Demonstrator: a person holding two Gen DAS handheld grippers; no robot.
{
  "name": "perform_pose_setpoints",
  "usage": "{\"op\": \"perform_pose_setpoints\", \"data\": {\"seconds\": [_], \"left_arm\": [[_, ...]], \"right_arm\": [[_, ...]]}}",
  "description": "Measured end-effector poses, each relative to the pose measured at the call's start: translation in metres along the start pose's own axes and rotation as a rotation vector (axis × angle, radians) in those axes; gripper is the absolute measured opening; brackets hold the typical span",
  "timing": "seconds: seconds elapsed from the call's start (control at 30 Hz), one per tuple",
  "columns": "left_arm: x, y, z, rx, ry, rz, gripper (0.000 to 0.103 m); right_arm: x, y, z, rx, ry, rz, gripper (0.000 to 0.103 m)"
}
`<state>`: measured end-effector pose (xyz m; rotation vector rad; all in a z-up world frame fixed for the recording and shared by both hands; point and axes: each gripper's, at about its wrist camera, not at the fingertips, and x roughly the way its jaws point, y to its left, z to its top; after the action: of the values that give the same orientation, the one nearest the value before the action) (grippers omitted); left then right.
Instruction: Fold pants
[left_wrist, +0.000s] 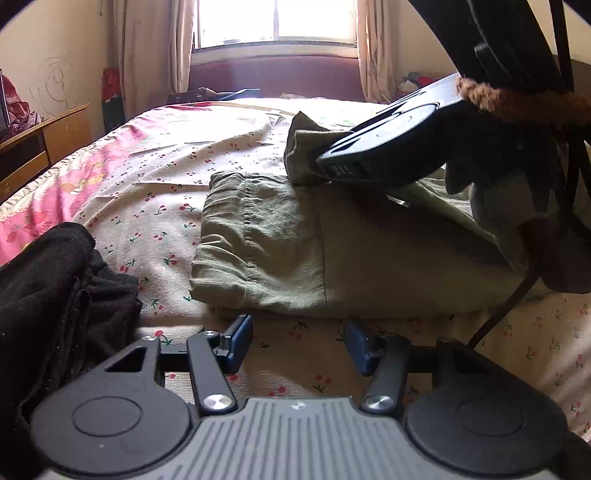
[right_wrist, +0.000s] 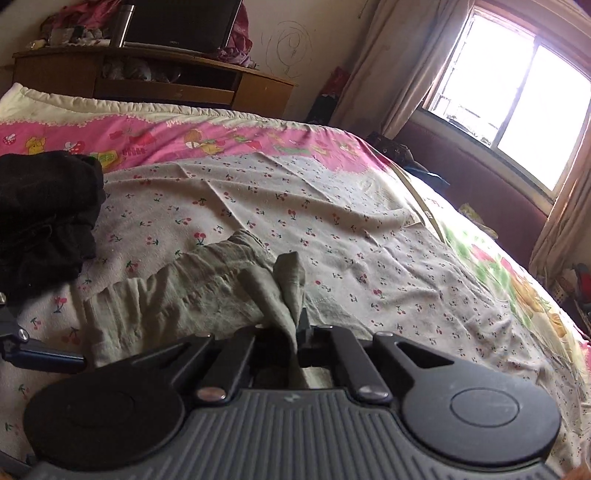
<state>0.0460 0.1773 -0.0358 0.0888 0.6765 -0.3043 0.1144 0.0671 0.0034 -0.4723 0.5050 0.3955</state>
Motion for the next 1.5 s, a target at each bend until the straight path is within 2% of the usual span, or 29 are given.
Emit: {"op": "perform_pose_setpoints", "data": {"seconds": [0.13,0.2,0.27,0.33,0.4,0.47,0.6,0.73,0.8,0.87,0.93,1.1,1.13,1.17,1.23,1.3,1.37,1.4,1.5], "left_arm": [[-0.004,0.005,0.001,-0.012,-0.010,0.002,0.067],[-0.004,0.006,0.000,-0.001,-0.004,0.019,0.067],[-0.005,0.008,-0.003,0.005,0.001,0.036,0.067],[-0.009,0.010,-0.005,-0.003,0.004,0.036,0.067],[-0.012,0.010,-0.006,-0.008,0.006,0.036,0.067],[-0.019,0.008,-0.004,-0.009,-0.024,0.038,0.067],[-0.034,0.000,0.015,0.022,-0.131,0.045,0.067],[-0.032,-0.013,0.050,0.033,-0.244,-0.006,0.071],[-0.015,-0.021,0.064,0.046,-0.274,-0.012,0.073],[0.011,-0.028,0.074,0.062,-0.254,-0.008,0.073],[0.036,-0.035,0.079,0.067,-0.198,0.005,0.073],[0.069,-0.040,0.061,0.116,-0.091,0.053,0.073],[0.071,-0.041,0.057,0.129,-0.077,0.067,0.073],[0.072,-0.041,0.053,0.134,-0.069,0.076,0.074],[0.072,-0.040,0.048,0.130,-0.054,0.085,0.074],[0.071,-0.043,0.045,0.131,-0.045,0.101,0.074],[0.069,-0.047,0.044,0.135,-0.037,0.123,0.074],[0.067,-0.049,0.043,0.141,-0.032,0.130,0.074],[0.054,-0.048,0.047,0.150,-0.027,0.150,0.074]], "right_arm": [[-0.005,0.010,0.022,0.053,-0.075,0.027,0.002],[0.006,0.024,0.026,0.016,-0.048,0.042,0.002],[0.023,0.035,0.021,-0.009,0.042,0.088,0.008],[0.027,0.038,0.013,0.011,0.081,0.142,0.011],[0.014,0.030,0.008,0.062,0.051,0.196,0.018],[-0.006,0.014,0.006,0.132,0.013,0.211,0.029],[-0.043,-0.040,-0.011,0.307,-0.024,0.141,0.030],[-0.053,-0.110,-0.046,0.407,0.042,-0.089,0.031],[-0.045,-0.147,-0.064,0.471,0.092,-0.151,0.031],[-0.030,-0.181,-0.078,0.537,0.126,-0.142,0.033],[-0.011,-0.204,-0.084,0.558,0.138,-0.098,0.034],[0.038,-0.225,-0.092,0.621,0.192,0.170,0.037],[0.045,-0.224,-0.095,0.617,0.217,0.199,0.029],[0.049,-0.223,-0.097,0.610,0.242,0.208,0.005],[0.055,-0.226,-0.103,0.615,0.267,0.204,0.003],[0.060,-0.232,-0.106,0.640,0.265,0.169,0.002],[0.069,-0.239,-0.108,0.710,0.263,0.169,0.003],[0.071,-0.237,-0.106,0.704,0.263,0.160,0.003],[0.056,-0.235,-0.107,0.719,0.247,0.132,0.010]]}}
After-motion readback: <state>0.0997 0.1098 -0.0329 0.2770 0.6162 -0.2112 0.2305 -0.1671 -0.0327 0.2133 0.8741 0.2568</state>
